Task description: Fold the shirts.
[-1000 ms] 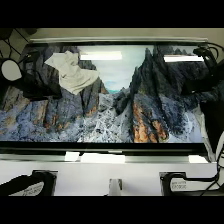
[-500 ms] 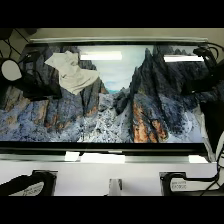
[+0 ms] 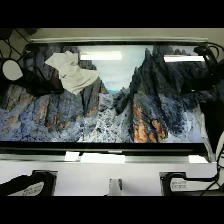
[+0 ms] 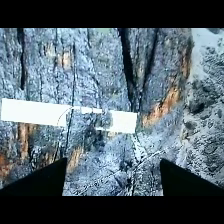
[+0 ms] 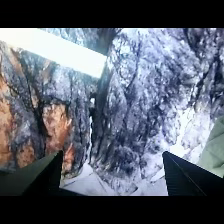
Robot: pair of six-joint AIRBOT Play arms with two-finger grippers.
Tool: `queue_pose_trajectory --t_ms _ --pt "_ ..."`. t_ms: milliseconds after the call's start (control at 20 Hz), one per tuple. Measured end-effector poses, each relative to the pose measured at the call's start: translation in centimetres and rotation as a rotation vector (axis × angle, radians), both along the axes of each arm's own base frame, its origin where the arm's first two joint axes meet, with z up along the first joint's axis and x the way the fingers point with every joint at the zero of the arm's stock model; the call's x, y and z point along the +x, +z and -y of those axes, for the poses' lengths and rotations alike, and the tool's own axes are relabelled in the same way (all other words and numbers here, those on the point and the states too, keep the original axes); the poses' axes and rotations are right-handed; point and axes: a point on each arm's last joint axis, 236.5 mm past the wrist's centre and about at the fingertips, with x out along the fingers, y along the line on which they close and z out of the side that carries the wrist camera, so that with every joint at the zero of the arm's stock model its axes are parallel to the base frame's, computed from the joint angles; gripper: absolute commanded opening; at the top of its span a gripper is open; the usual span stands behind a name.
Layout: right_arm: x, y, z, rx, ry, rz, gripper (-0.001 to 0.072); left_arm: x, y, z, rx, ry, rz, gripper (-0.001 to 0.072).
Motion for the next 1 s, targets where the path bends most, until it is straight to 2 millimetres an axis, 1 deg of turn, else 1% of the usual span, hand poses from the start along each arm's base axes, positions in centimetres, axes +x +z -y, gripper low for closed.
queue_pose_trajectory --t_ms 100,200,300,400,450,550,600,650,750,850,900,1000 --pt "2.0 0.5 0.6 -0.021 -0.014 0.086 0.0675 1.3 0.2 0.7 -0.030 -0.001 0.044 0.0705" --pt "3.7 1.2 0.9 -0.026 -0.035 0.164 0.0675 3.7 -0.3 0.8 -0.053 0.020 0.095 0.0706" --pt "4.7 1.8 0.4 0.000 -0.051 0.212 0.0673 6.8 -2.0 -0.9 -0.077 0.099 0.117 0.0706" --pt "5.5 2.4 -0.5 0.046 -0.063 0.248 0.0674 9.9 -4.8 -3.2 -0.156 0.213 0.090 0.0706" --pt "5.8 2.6 -1.0 0.074 -0.066 0.261 0.0673 11.3 -6.7 -4.6 -0.211 0.278 0.061 0.0706" --pt "6.1 3.0 -1.9 0.119 -0.070 0.278 0.0673 13.5 -10.7 -7.1 -0.324 0.398 0.001 0.0706" --pt "6.3 3.2 -2.4 0.138 -0.069 0.286 0.0673 14.4 -12.4 -7.9 -0.374 0.432 -0.017 0.0706" --pt "6.4 3.4 -2.7 0.155 -0.069 0.291 0.0673 15.3 -14.0 -8.2 -0.429 0.450 -0.024 0.0706" --pt "6.5 3.6 -3.2 0.178 -0.068 0.298 0.0673 17.2 -16.2 -8.2 -0.516 0.455 -0.005 0.0705" --pt "6.6 3.7 -3.5 0.192 -0.069 0.299 0.0673 19.1 -17.5 -7.4 -0.579 0.442 0.041 0.0705" --pt "6.6 3.7 -3.6 0.196 -0.069 0.300 0.0673 19.9 -18.0 -6.9 -0.598 0.438 0.067 0.0675" --pt "6.6 3.8 -3.7 0.204 -0.068 0.301 0.0667 21.1 -18.7 -6.3 -0.618 0.441 0.105 0.0217"
